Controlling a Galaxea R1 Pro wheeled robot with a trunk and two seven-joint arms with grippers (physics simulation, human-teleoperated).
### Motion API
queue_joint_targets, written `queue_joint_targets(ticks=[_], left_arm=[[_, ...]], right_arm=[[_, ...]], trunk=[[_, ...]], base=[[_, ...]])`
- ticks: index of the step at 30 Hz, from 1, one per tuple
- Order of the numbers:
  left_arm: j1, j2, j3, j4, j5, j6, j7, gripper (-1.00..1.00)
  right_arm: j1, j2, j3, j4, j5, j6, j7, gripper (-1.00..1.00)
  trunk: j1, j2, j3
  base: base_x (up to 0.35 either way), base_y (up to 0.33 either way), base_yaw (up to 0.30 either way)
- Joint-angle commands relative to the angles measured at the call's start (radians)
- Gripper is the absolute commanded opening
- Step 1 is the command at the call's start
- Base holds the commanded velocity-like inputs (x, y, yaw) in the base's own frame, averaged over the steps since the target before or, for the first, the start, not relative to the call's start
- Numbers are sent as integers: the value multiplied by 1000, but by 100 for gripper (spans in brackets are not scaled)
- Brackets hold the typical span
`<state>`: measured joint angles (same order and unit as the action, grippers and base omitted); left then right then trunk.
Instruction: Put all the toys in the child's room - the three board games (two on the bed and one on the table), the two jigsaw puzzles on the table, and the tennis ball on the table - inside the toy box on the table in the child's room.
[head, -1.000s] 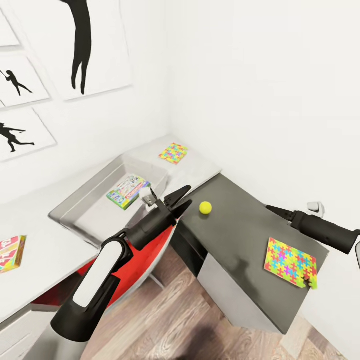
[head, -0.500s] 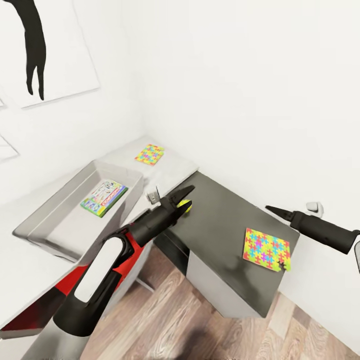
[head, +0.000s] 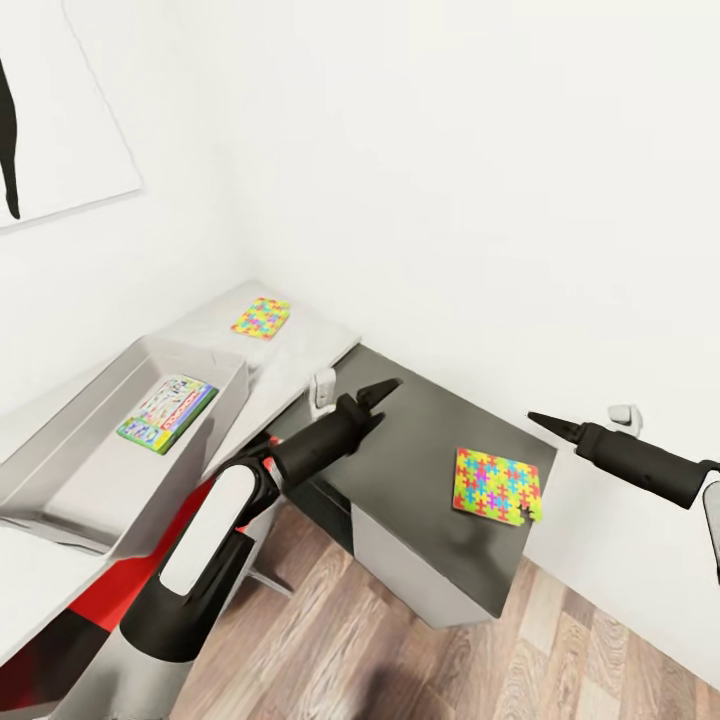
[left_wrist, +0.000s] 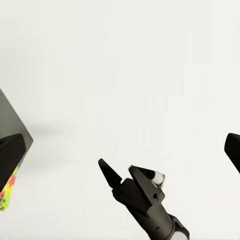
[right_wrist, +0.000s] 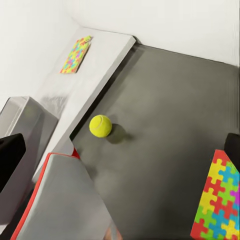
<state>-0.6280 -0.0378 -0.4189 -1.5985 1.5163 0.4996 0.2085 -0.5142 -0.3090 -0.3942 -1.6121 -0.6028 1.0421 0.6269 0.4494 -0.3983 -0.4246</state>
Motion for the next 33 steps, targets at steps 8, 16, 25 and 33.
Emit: queue_joint_targets(ticks=[8, 16, 25, 33], left_arm=[[-8, -6, 0, 0, 8, 2, 51, 100], [-10, -7, -1, 3, 7, 2, 65, 100], [-11, -8, -1, 5, 5, 2, 70, 100], [-10, -8, -1, 6, 4, 2, 72, 100]], right_arm=[[-1, 5, 1, 0, 7, 5, 7, 100], [-1, 5, 0, 0, 7, 5, 7, 100], [-1, 6, -1, 0, 8, 5, 7, 100], [-1, 5, 0, 0, 8, 5, 6, 100]], trunk=[[1, -2, 9], [1, -2, 21], [1, -2, 34], [1, -2, 46]], base=[[0, 0, -189], [0, 0, -171], [0, 0, -157], [0, 0, -150]])
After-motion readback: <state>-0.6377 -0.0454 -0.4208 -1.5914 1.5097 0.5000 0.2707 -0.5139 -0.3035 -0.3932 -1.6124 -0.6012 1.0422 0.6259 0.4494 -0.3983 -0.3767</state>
